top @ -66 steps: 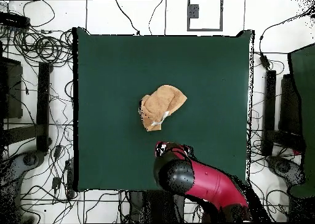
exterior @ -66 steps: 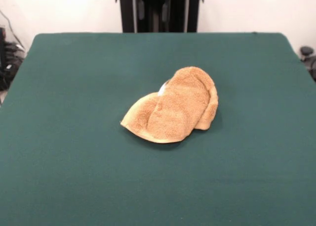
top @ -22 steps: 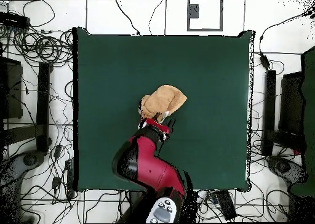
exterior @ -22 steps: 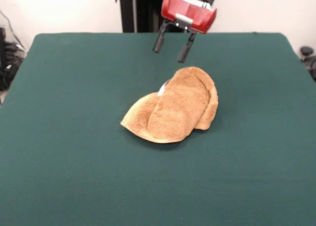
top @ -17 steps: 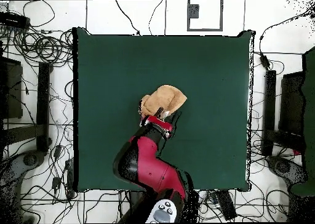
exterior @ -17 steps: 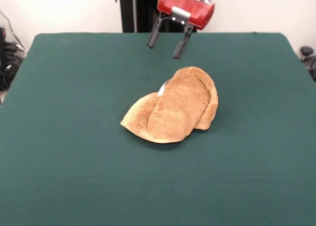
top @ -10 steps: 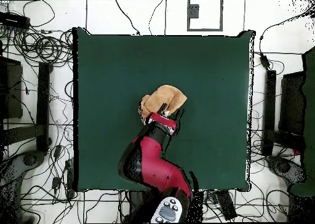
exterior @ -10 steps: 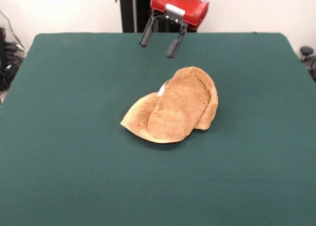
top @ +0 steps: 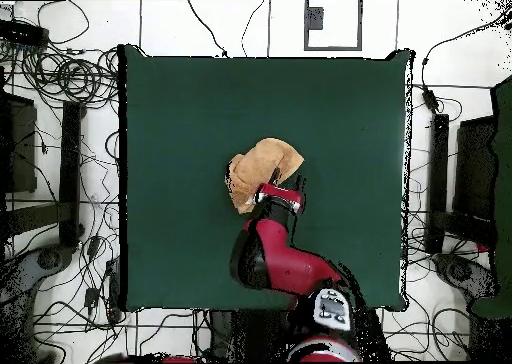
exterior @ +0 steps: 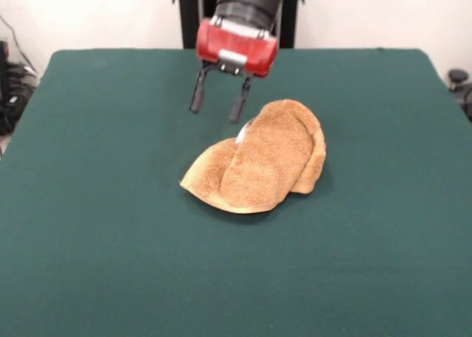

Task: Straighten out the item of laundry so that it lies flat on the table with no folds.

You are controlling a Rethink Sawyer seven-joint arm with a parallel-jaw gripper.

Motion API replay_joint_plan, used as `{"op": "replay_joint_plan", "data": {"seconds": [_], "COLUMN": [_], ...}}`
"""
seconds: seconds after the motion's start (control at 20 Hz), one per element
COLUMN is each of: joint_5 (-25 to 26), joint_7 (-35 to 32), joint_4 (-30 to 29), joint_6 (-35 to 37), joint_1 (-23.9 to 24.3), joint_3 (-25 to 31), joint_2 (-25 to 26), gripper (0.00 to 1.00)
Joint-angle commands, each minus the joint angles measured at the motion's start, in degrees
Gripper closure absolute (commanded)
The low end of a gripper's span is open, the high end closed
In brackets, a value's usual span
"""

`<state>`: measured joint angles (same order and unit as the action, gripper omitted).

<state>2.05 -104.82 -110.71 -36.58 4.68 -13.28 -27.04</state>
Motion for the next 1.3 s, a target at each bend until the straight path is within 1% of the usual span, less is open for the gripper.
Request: {"op": "replay_joint_plan", "data": {"seconds": [0.05, 0.2, 0.3, 0.5, 0.7, 0.8, 1.05, 1.1, 1.3], "joint_5": [1.85, 1.8, -0.56, -3.42, -2.84, -2.27, -0.45, -0.9, -0.76], "joint_7": [-19.97, -21.78, -22.46, -23.72, -27.9, -29.27, -29.8, -28.25, -27.27], "joint_4": [3.48, 2.8, 2.18, 1.03, -0.17, -0.79, -1.34, -1.48, -1.35], "joint_6": [-2.21, -4.49, -7.06, -6.56, -8.54, -8.44, -6.62, -4.97, -3.13], "joint_1": [3.22, 5.1, 4.16, 4.05, 5.4, 6.07, 6.95, 6.31, 5.95], "joint_3": [15.27, 18.06, 18.21, 20.11, 22.83, 23.73, 23.91, 22.55, 21.3], "joint_2": [5.08, 5.67, 5.76, 4.48, 4.07, 3.49, 2.09, 1.21, 0.68], "gripper": [0.0, 0.0, 0.0, 0.0, 0.0, 0.0, 0.0, 0.0, 0.0]}}
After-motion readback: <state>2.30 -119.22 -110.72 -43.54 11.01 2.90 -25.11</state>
